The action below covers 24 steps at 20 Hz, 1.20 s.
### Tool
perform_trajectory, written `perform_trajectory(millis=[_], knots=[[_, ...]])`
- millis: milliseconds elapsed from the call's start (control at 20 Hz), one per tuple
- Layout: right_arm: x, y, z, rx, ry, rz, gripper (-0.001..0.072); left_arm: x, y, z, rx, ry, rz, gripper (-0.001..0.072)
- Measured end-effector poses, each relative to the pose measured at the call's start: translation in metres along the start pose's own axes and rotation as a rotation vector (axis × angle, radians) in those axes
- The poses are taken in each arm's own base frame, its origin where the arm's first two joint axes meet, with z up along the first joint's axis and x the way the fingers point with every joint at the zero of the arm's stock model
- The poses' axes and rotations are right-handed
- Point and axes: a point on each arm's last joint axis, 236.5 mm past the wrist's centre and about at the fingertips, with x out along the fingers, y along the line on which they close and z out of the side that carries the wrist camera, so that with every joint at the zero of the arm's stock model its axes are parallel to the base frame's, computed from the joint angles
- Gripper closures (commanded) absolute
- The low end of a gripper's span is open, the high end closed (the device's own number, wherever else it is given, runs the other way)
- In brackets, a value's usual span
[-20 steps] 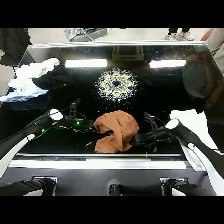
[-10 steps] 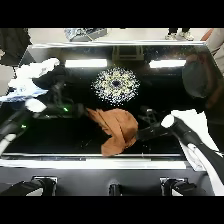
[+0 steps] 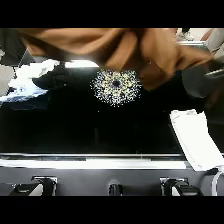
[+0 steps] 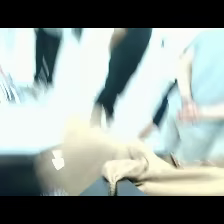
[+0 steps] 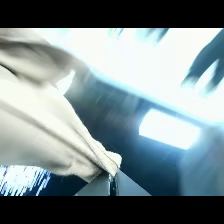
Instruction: Fold the shirts.
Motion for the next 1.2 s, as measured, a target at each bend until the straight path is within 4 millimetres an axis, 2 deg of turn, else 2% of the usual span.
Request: perform_trajectory(millis=[100, 250, 500, 650, 800, 1000, 1100, 1200], knots=[[-0.032, -0.01, 0.02, -0.014, -0.061, -0.041, 0.0674, -0.026, -0.005, 0.024, 0.028, -0.064, 0.04, 0.068], [-0.056, -0.015, 0.029, -0.026, -0.086, -0.066, 0.0674, -0.051, -0.014, 0.038, 0.058, -0.102, 0.07, 0.0681], [-0.077, -0.014, 0.021, -0.072, -0.054, -0.068, 0.0674, -0.072, -0.023, 0.034, 0.1, -0.08, 0.102, 0.0681], [-0.09, -0.008, 0.009, -0.113, -0.011, -0.052, 0.0673, -0.084, -0.026, 0.019, 0.133, -0.016, 0.126, 0.0681], [-0.092, 0.005, -0.025, -0.134, 0.128, 0.015, 0.0674, -0.092, -0.011, -0.023, 0.143, 0.162, 0.186, 0.068], [-0.079, 0.044, -0.099, -0.118, 0.429, 0.21, 0.0674, -0.095, 0.02, -0.096, 0.074, 0.417, 0.242, 0.068], [-0.06, 0.068, -0.141, -0.095, 0.572, 0.324, 0.0673, -0.088, 0.042, -0.146, -0.01, 0.558, 0.251, 0.068], [-0.029, 0.087, -0.175, -0.064, 0.66, 0.397, 0.0673, -0.074, 0.062, -0.198, -0.117, 0.68, 0.239, 0.068]])
